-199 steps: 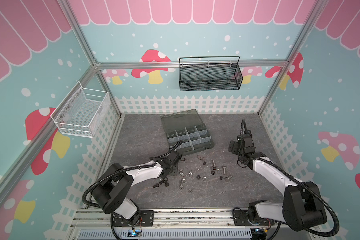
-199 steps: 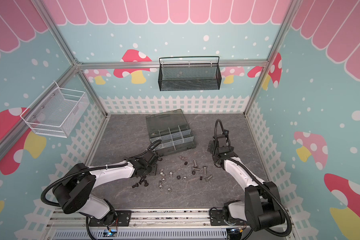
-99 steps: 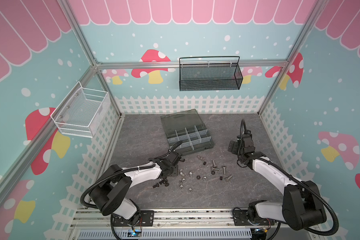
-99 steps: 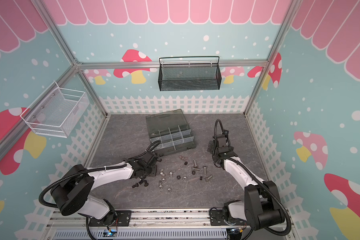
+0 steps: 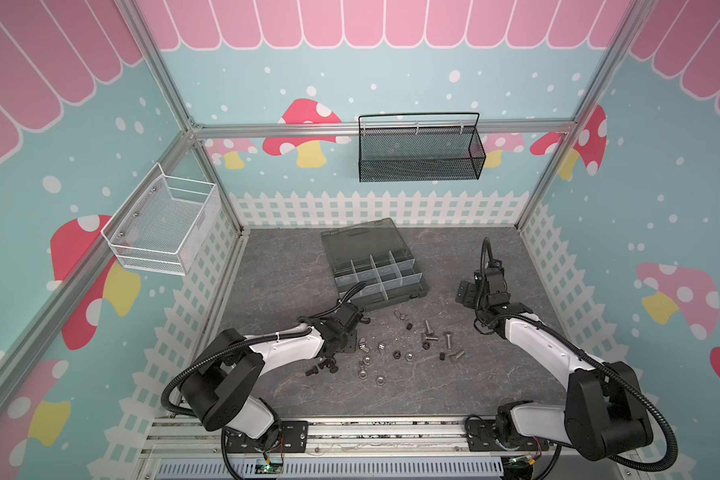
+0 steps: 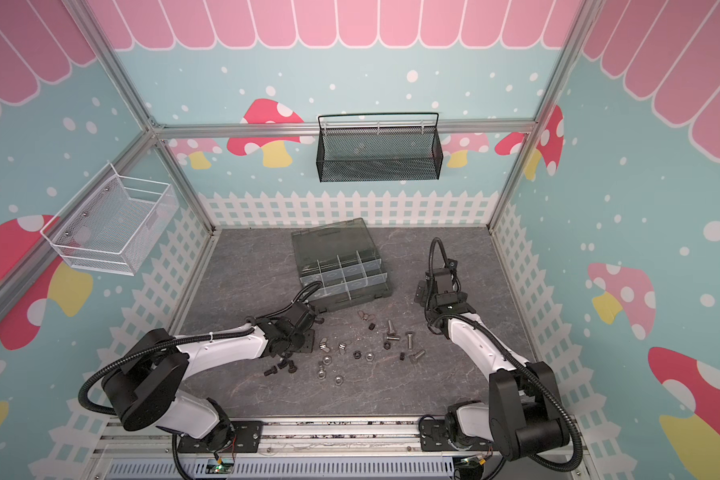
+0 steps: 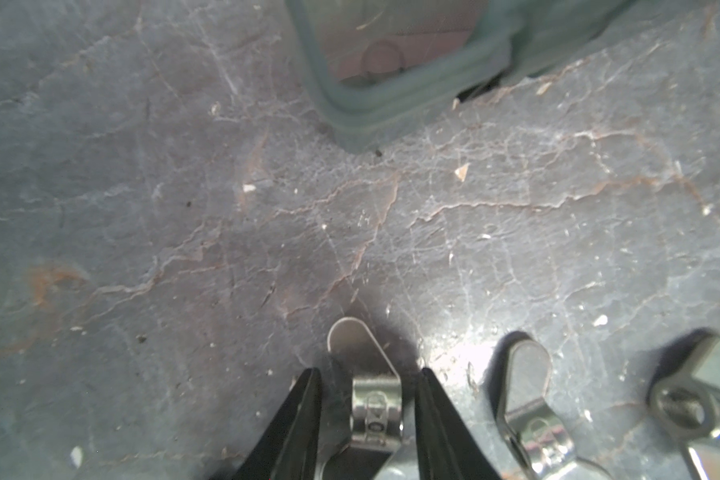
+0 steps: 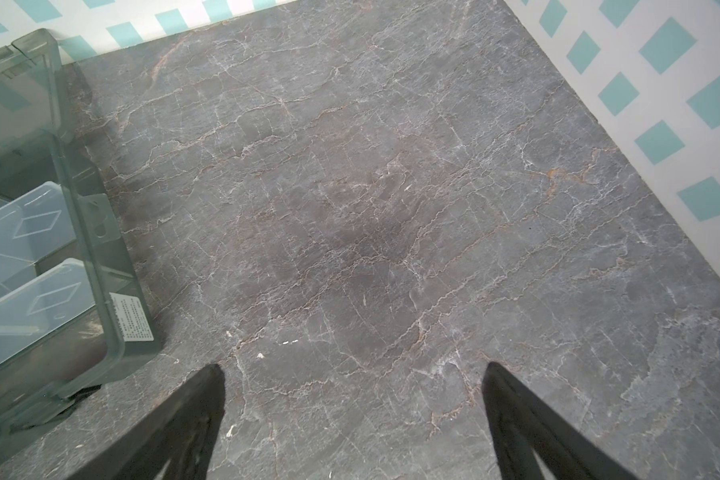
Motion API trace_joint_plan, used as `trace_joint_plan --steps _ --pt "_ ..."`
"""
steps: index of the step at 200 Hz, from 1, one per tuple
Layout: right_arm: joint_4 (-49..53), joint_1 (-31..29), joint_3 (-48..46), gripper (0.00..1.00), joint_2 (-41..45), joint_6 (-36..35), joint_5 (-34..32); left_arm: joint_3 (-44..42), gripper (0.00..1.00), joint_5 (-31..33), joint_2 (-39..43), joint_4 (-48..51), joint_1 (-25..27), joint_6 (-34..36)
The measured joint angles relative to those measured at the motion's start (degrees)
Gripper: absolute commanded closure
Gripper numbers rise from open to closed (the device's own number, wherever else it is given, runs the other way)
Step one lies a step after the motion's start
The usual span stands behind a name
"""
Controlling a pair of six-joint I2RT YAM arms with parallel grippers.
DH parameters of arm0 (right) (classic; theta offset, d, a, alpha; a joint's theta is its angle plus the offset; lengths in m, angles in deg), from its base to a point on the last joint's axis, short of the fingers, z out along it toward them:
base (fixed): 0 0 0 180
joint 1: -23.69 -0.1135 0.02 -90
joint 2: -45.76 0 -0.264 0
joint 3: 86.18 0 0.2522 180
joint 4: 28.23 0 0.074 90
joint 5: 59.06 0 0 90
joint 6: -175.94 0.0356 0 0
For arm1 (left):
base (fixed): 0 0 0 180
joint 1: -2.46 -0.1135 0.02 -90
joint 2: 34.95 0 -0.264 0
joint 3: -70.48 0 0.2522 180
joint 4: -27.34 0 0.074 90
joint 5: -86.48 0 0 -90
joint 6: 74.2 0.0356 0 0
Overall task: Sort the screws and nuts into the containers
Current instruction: 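Close the left gripper on a silver wing nut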
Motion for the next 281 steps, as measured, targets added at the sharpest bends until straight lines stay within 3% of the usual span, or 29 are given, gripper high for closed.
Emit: trace_joint_plan --steps 87,186,281 --pt "0.33 0.0 0.94 0.02 -0.33 0.02 0.07 1.29 0.7 1.29 -1.97 -1.36 0.0 0.02" --pt "0.46 -0.02 1.27 0.02 -0.33 0.15 0.26 0.9 0.69 1.11 -0.74 1.14 0.0 -0.35" --pt "0.5 -0.02 1.27 0.02 -0.33 0.15 0.28 0.9 0.86 1.2 -0.66 1.29 0.02 -0.66"
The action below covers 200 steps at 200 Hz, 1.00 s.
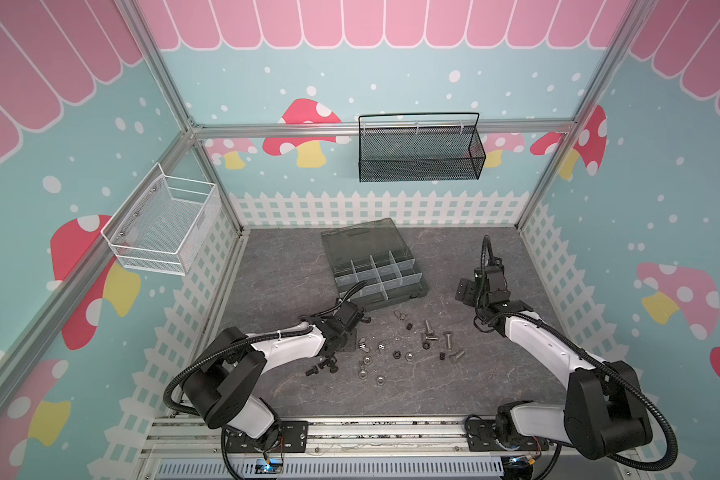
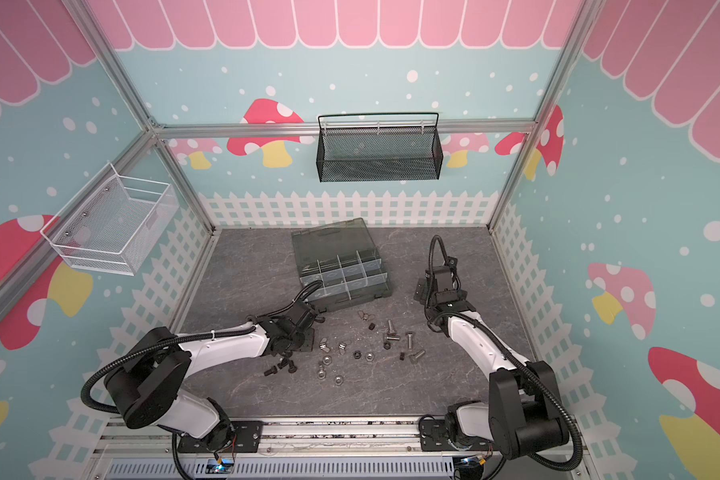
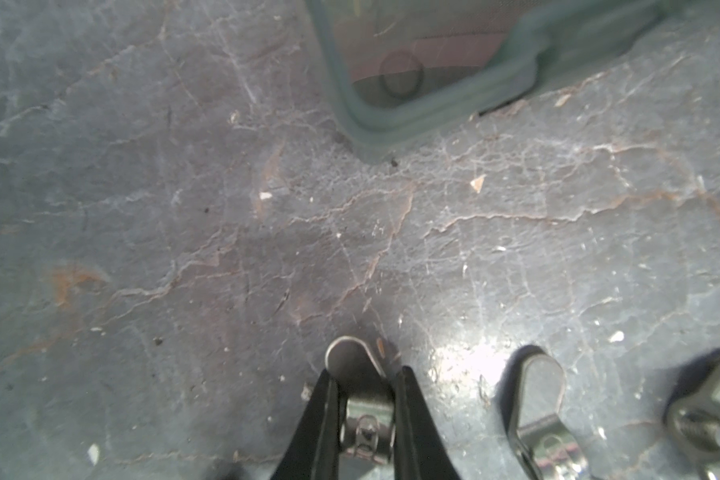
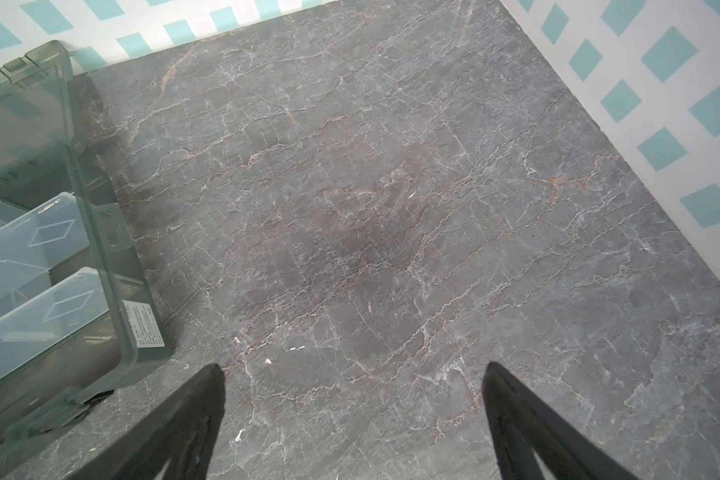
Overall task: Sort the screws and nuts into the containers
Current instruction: 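Close the left gripper on a silver wing nut, then carry the wing nut with the left gripper over the organizer compartment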
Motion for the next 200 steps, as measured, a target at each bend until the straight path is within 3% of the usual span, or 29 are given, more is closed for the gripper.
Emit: trace_joint_plan --steps 80,119,159,200 --pt "0.0 0.0 0.0 0.02 0.9 0.0 0.0 0.24 0.93 0.09 4.74 0.87 0.22 0.33" --pt "-0.46 0.0 -0.02 0.02 2.36 0.02 0.17 4.52 0.95 1.33 6.91 -1.38 0.24 2.95" --pt "-0.96 -0.04 -0.02 0.02 2.75 0.02 0.44 12.68 0.95 1.88 3.74 -5.64 -0.26 10.27" --pt "-1.03 -0.04 -0.15 0.02 3.65 -0.02 0.61 18.38 0.96 -1.77 -2.95 -8.72 -2.73 20.06"
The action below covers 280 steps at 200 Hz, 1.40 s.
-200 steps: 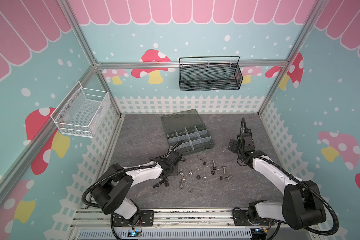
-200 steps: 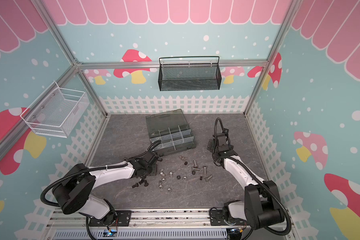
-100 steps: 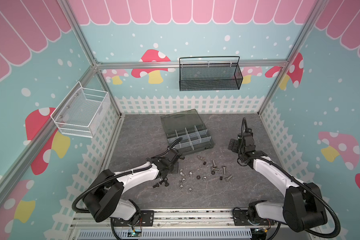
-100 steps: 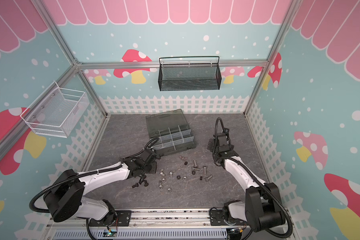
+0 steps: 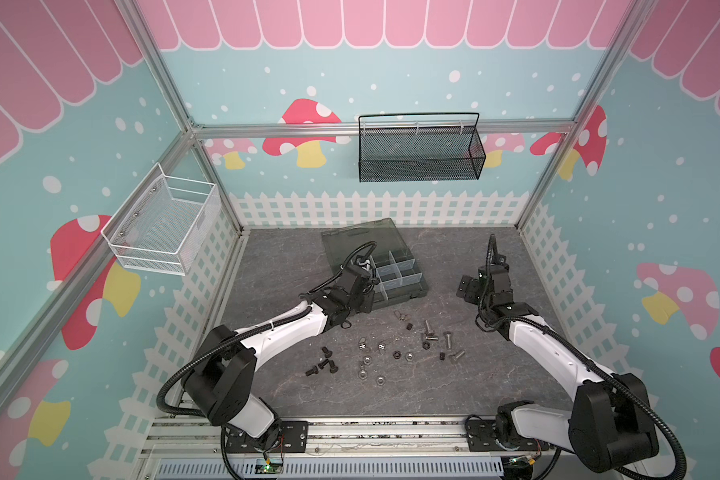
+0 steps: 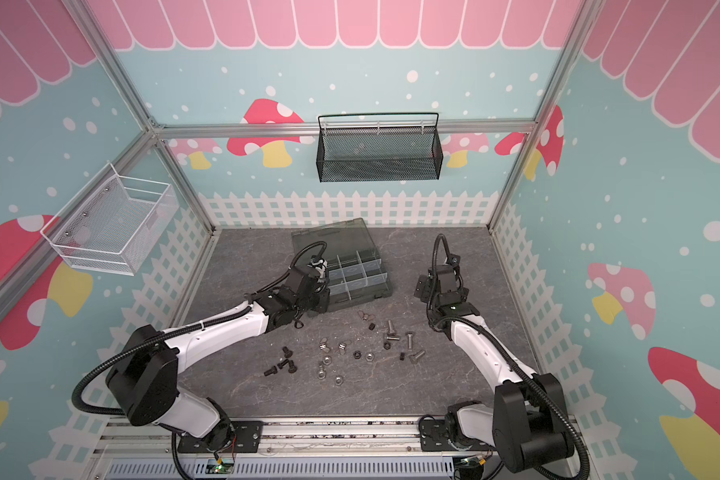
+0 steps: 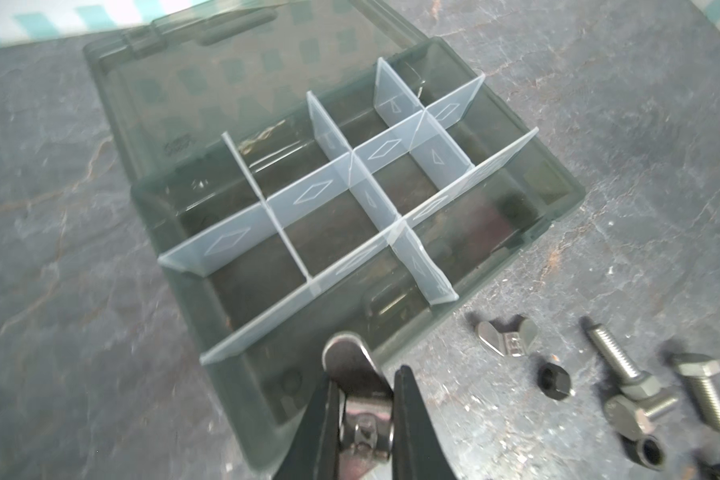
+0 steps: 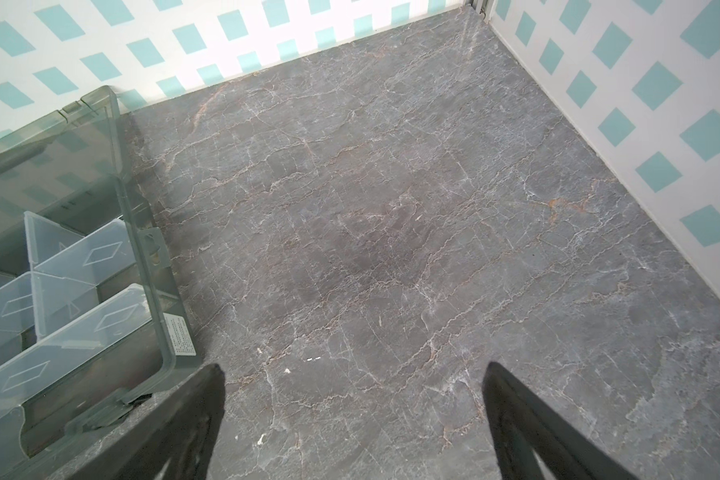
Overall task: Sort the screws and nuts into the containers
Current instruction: 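Carry the wing nut with the left gripper over the organizer compartment, then open the left gripper to drop the wing nut into the compartment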
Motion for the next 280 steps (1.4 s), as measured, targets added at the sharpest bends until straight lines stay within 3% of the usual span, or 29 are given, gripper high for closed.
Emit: trace_joint_plan --steps 55,133,150,166,186,244,280 --pt "0.0 0.0 0.0 0.02 0.07 0.02 0.02 5.35 0.96 -3.72 -7.85 0.37 -0.68 8.15" --pt "0.0 0.0 0.0 0.02 0.07 0.02 0.04 5.81 0.87 -5.4 -11.91 0.79 -2.25 11.08" --pt "0.0 0.0 0.0 0.02 0.04 0.02 0.07 5.81 0.81 -5.75 -12.63 0.83 -2.29 11.3" --pt "-0.02 0.0 0.0 0.02 -0.11 0.02 0.17 5.81 0.71 -6.01 -12.96 0.9 -2.29 11.56" --pt "-0.02 0.0 0.0 0.02 -0.31 0.02 0.39 5.81 0.66 -6.23 -13.03 0.85 -2.27 11.5" --pt "-0.02 0.0 0.0 0.02 -0.5 0.02 0.61 5.68 0.63 -6.84 -12.83 0.85 -2.27 11.26" --pt "-0.04 0.0 0.0 0.02 -0.55 0.02 0.63 3.8 0.6 -7.1 -8.35 1.79 -1.99 10.54"
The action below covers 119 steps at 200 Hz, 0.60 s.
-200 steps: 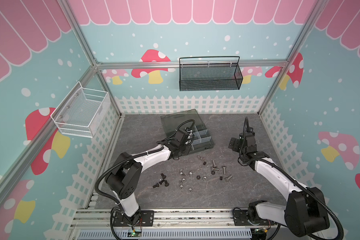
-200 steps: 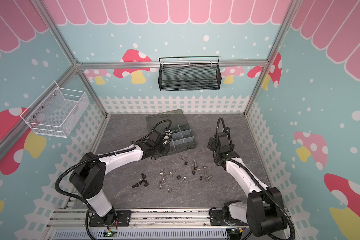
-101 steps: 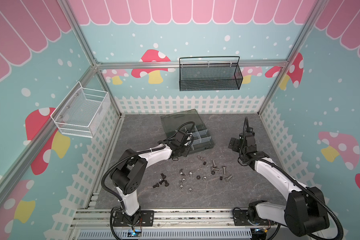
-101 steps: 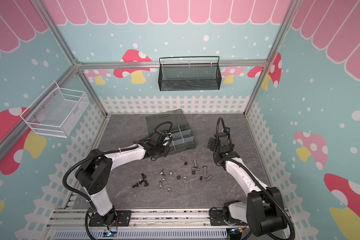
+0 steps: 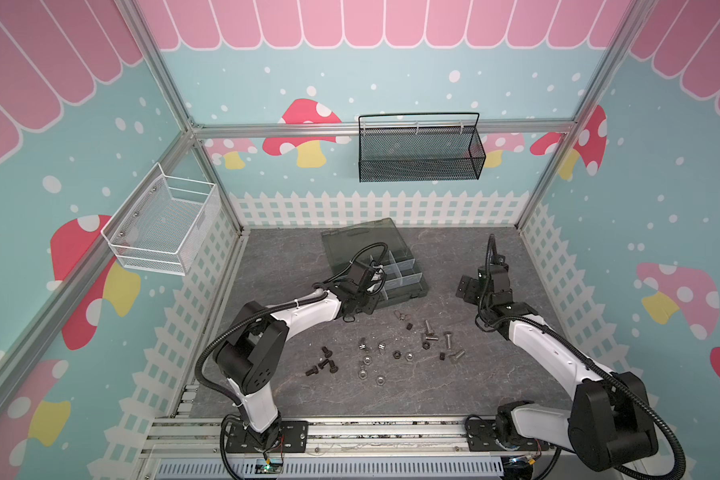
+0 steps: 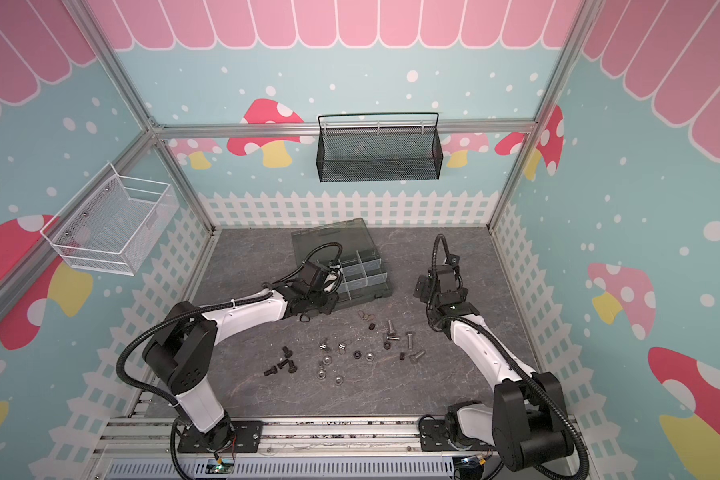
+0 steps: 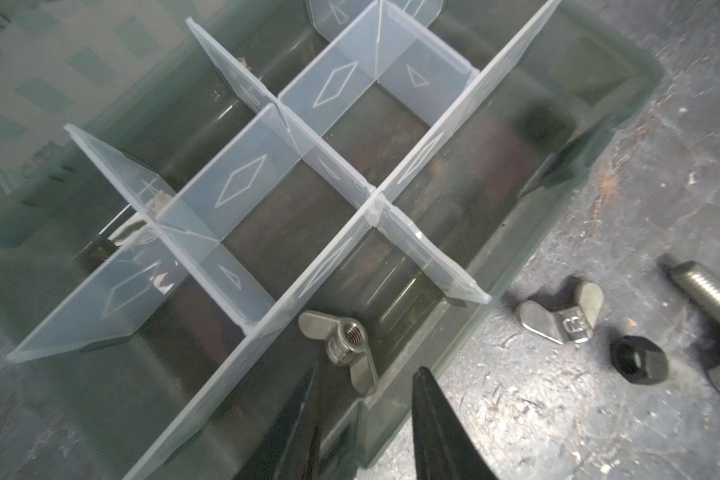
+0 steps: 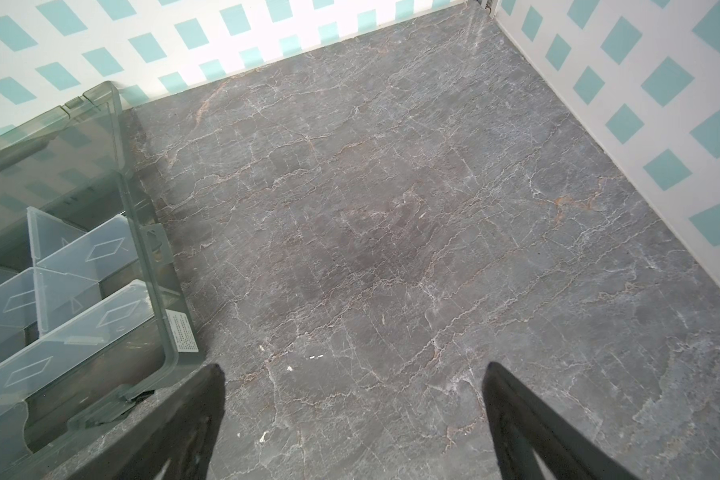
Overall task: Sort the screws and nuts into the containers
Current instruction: 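Open the left gripper to drop the wing nut into the compartment, then lower the left gripper onto another silver wing nut and close it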
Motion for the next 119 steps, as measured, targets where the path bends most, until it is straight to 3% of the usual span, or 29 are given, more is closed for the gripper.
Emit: trace_joint_plan --steps 56,119 --pt "-0.11 0.0 0.02 0.02 -0.35 0.0 0.0 -5.55 0.53 0.26 10.62 2.29 3.74 -4.17" --pt "-0.13 0.0 0.02 0.02 -1.49 0.26 0.02 -15.1 0.53 2.51 19.43 7.39 5.46 -19.34"
